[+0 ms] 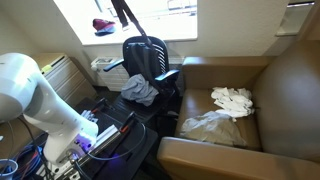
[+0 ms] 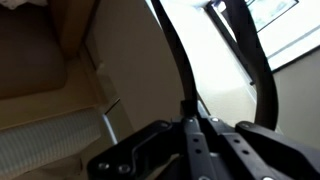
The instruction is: Move the belt to the seat of the black chair
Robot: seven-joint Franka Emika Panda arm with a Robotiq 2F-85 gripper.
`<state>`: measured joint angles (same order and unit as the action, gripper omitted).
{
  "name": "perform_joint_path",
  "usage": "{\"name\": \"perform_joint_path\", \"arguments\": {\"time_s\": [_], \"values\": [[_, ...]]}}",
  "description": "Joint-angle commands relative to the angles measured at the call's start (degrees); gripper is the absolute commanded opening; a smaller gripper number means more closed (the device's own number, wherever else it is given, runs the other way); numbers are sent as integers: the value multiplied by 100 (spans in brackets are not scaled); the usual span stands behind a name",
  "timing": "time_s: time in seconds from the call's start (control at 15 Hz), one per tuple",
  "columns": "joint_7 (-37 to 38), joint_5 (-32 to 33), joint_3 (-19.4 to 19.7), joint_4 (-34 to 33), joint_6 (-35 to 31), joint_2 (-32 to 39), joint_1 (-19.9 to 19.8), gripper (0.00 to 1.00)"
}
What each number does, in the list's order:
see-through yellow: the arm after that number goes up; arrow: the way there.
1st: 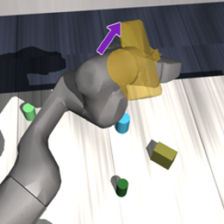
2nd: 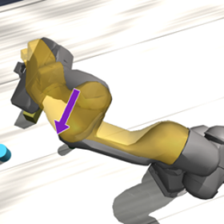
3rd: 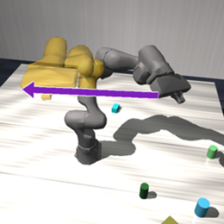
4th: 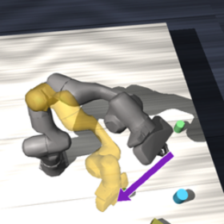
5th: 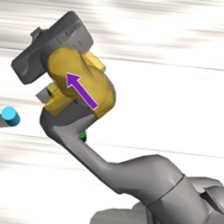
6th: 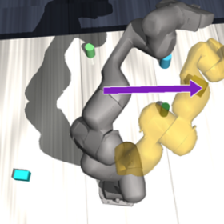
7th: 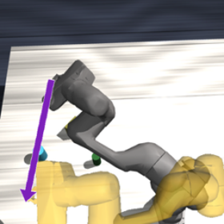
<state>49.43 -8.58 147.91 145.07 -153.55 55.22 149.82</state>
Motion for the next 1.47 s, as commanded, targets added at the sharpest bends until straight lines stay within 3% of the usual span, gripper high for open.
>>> {"name": "perform_joint_path", "arguments": {"time_s": [0.0, 0.33, 0.53, 0.67, 0.73, 0.8, 0.93, 1.13, 1.4], "values": [[-1047, -441, 26, 433, 1281, 1030, -417, 1], [-2120, -1086, -460, 1131, 2555, 1364, -698, 1], [-2718, -1672, -957, 1506, 2540, 789, -830, 1], [-3017, -2096, -1487, 1460, 2333, 214, -1075, 1], [-2901, -2117, -1370, 1504, 2673, 941, -1023, 1], [-2924, -2219, -1538, 1497, 2664, 797, -1108, 5], [-2919, -2242, -1573, 1448, 2673, 846, -1194, 1], [-2238, -3174, -2361, 1408, 1472, 724, -1333, 1], [-1820, -4441, -3688, 975, 92, 392, -1924, 1]]}}
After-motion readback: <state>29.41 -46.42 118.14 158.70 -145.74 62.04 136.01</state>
